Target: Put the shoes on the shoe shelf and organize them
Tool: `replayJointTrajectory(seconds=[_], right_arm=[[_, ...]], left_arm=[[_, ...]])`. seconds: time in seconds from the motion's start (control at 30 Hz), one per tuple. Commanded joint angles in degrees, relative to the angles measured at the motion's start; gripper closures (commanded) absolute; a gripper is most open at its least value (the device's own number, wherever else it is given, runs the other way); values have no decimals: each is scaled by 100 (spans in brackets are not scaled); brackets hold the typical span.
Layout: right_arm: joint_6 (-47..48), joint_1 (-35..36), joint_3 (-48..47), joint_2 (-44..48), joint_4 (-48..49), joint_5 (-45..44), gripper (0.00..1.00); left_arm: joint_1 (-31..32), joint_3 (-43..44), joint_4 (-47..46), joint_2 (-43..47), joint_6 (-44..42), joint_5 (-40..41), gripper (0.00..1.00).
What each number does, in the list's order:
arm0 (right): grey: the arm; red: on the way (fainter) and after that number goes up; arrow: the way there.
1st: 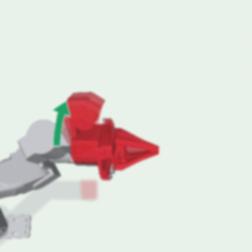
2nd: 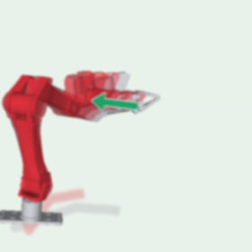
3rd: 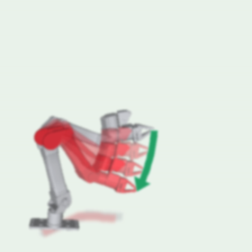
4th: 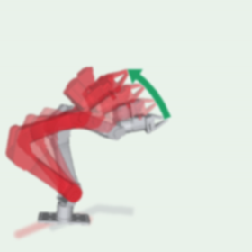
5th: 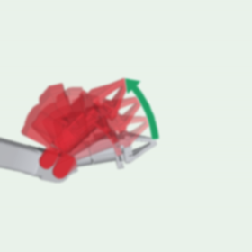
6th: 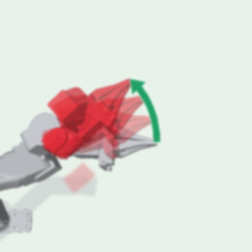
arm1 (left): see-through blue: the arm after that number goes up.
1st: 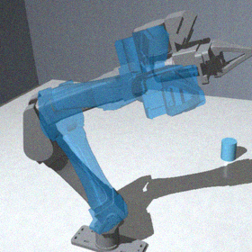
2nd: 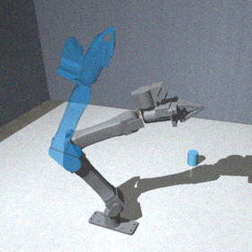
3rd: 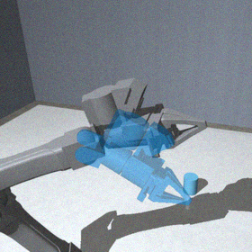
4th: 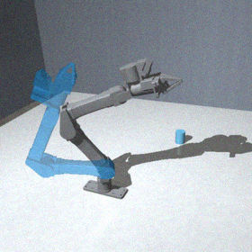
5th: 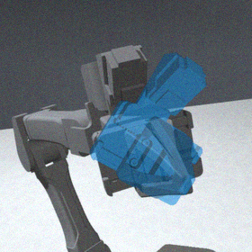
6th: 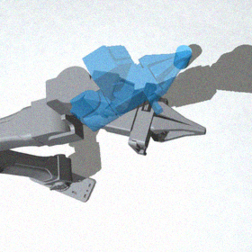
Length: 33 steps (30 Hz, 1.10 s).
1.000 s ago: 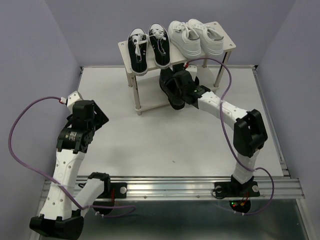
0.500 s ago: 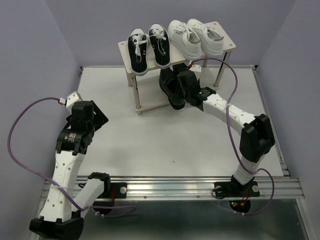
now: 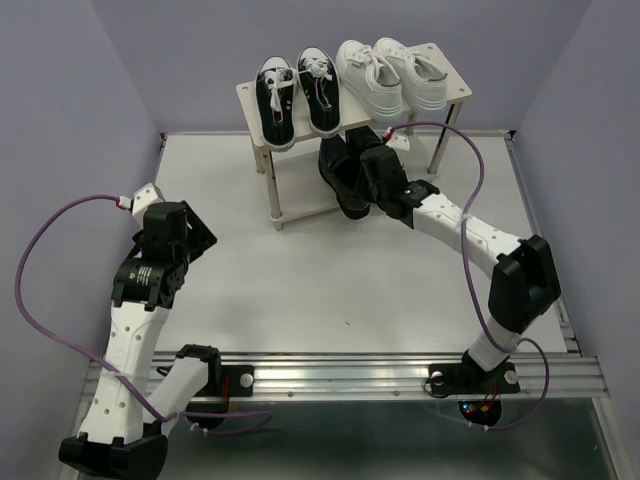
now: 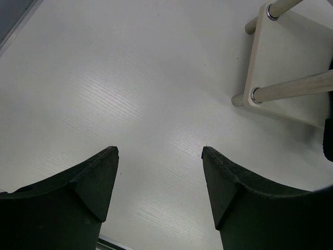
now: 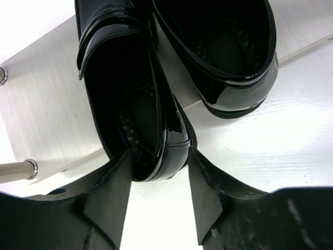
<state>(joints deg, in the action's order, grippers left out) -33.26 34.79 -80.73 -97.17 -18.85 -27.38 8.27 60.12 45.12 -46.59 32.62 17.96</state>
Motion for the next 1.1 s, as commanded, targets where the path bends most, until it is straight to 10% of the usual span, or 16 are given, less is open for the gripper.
replayJointTrajectory(seconds=[0.0,0.57,1.07], right_arm=[[-120,-42,-39,84,206,-57,51],[-366,-95,-426,-189,154,-259,99],[-515,-95,-979,-435,277,-725,99]], left_arm=[[16,0,-74,88,25,32,24],[16,114,31,80,-19,85,24],[16,106,75,124,-19,138,24]])
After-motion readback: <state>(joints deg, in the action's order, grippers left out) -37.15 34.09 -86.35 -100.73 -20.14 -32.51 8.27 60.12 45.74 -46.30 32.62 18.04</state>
